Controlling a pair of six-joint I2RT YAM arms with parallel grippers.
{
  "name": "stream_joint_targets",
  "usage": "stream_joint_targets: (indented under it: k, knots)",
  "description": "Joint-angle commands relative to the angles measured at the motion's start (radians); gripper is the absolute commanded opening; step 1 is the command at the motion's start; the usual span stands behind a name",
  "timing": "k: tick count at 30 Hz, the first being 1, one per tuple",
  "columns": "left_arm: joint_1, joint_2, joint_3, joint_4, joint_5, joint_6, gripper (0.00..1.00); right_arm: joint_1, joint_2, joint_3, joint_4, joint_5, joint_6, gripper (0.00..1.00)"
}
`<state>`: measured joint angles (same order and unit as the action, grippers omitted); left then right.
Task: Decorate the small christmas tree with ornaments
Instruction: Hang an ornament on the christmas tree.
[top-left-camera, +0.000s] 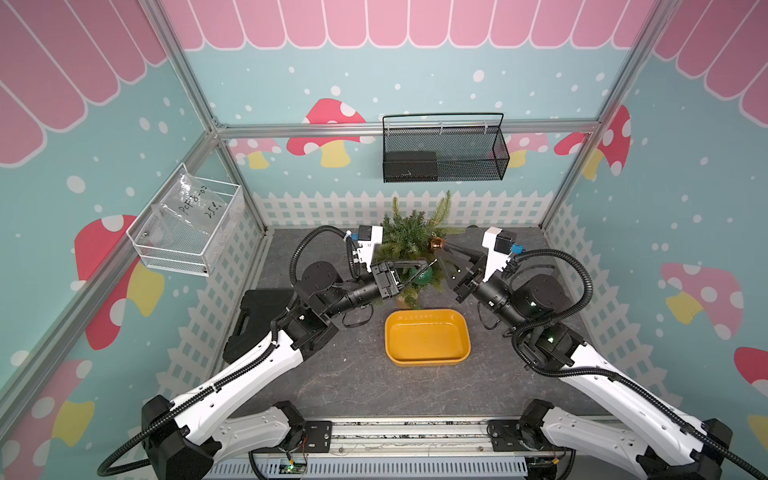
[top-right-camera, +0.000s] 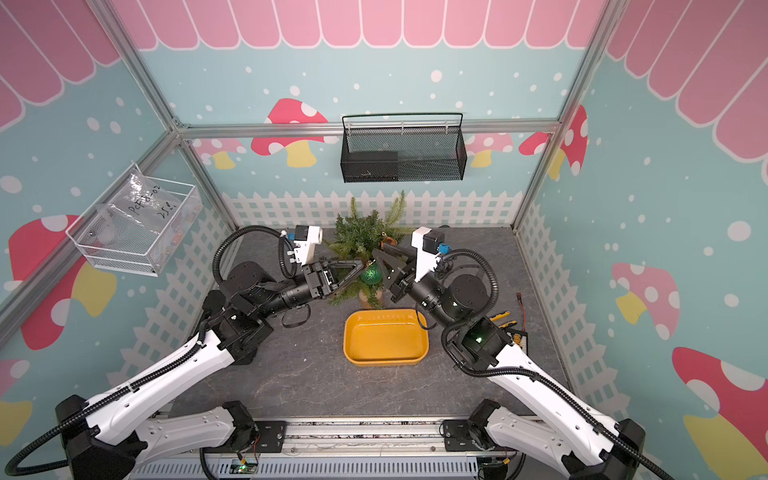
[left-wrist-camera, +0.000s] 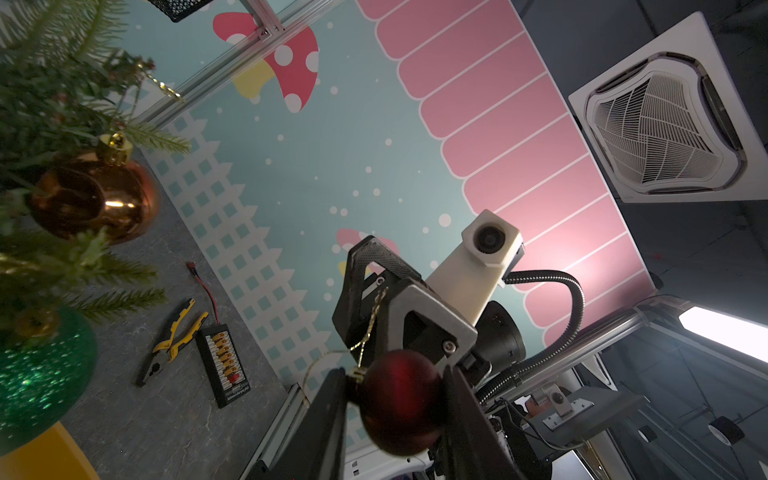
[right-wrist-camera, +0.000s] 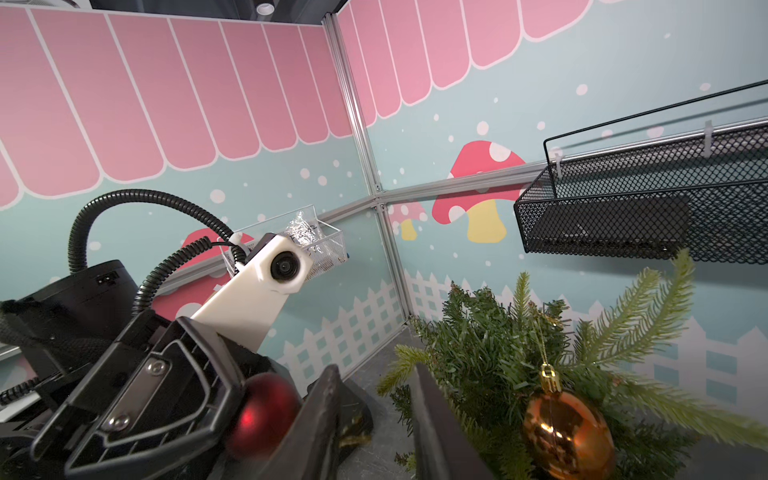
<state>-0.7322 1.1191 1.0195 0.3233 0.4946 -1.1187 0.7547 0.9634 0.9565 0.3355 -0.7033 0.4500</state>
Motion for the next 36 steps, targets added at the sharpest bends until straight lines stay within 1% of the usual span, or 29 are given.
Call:
stream_joint_targets:
  k: [1,4,8,10,11,12,13,14,15,16,17,18,19,21,23,25,30,32,34,36]
  knots:
    - [0.010,-0.028,-0.018,0.030,0.009,-0.014,0.30,0.006,-0.002,0.037,0.031,-0.024,-0.005,0.13]
    - [0.022,-0.043,-0.031,0.027,0.002,-0.015,0.30,0.006,-0.003,0.039,0.030,-0.022,-0.011,0.00]
    - [0.041,-0.064,-0.050,0.026,0.001,-0.019,0.30,0.005,-0.015,0.037,0.028,0.035,-0.023,0.00]
    - [0.053,-0.074,-0.063,0.033,-0.002,-0.028,0.30,0.005,-0.010,0.043,0.030,0.036,-0.025,0.00]
    - [0.058,-0.078,-0.069,0.041,-0.001,-0.032,0.30,0.005,0.000,0.048,0.028,0.028,-0.017,0.04]
    - [0.063,-0.082,-0.074,0.046,0.001,-0.036,0.30,0.005,0.013,0.053,0.029,0.016,-0.007,0.20]
    - [0.064,-0.081,-0.075,0.047,0.002,-0.038,0.30,0.005,0.020,0.054,0.029,0.003,-0.001,0.23]
    - [0.066,-0.082,-0.075,0.045,0.006,-0.038,0.30,0.005,0.027,0.053,0.037,-0.013,0.002,0.12]
    - [0.069,-0.083,-0.076,0.045,0.009,-0.040,0.30,0.005,0.031,0.052,0.043,-0.021,0.008,0.09]
    - [0.070,-0.083,-0.076,0.045,0.011,-0.040,0.30,0.005,0.032,0.050,0.051,-0.027,0.014,0.12]
    - [0.073,-0.084,-0.077,0.045,0.012,-0.039,0.29,0.005,0.034,0.051,0.060,-0.036,0.021,0.20]
    - [0.075,-0.085,-0.079,0.045,0.012,-0.040,0.29,0.005,0.035,0.051,0.070,-0.050,0.027,0.31]
    - [0.078,-0.087,-0.081,0.044,0.011,-0.040,0.29,0.006,0.036,0.049,0.083,-0.059,0.032,0.35]
    - [0.084,-0.088,-0.081,0.044,0.013,-0.041,0.29,0.005,0.043,0.050,0.100,-0.092,0.041,0.36]
    - [0.086,-0.085,-0.081,0.046,0.017,-0.044,0.29,0.006,0.055,0.053,0.107,-0.122,0.056,0.40]
    - [0.088,-0.084,-0.079,0.049,0.022,-0.046,0.29,0.006,0.065,0.056,0.107,-0.127,0.063,0.40]
    - [0.087,-0.077,-0.076,0.058,0.026,-0.049,0.30,0.008,0.102,0.073,0.106,-0.157,0.071,0.34]
    - [0.086,-0.073,-0.075,0.060,0.030,-0.050,0.29,0.009,0.110,0.079,0.104,-0.156,0.069,0.30]
    - [0.088,-0.071,-0.075,0.064,0.032,-0.052,0.29,0.008,0.114,0.086,0.104,-0.158,0.064,0.18]
    - [0.089,-0.072,-0.080,0.063,0.027,-0.053,0.29,0.008,0.115,0.090,0.105,-0.159,0.055,0.05]
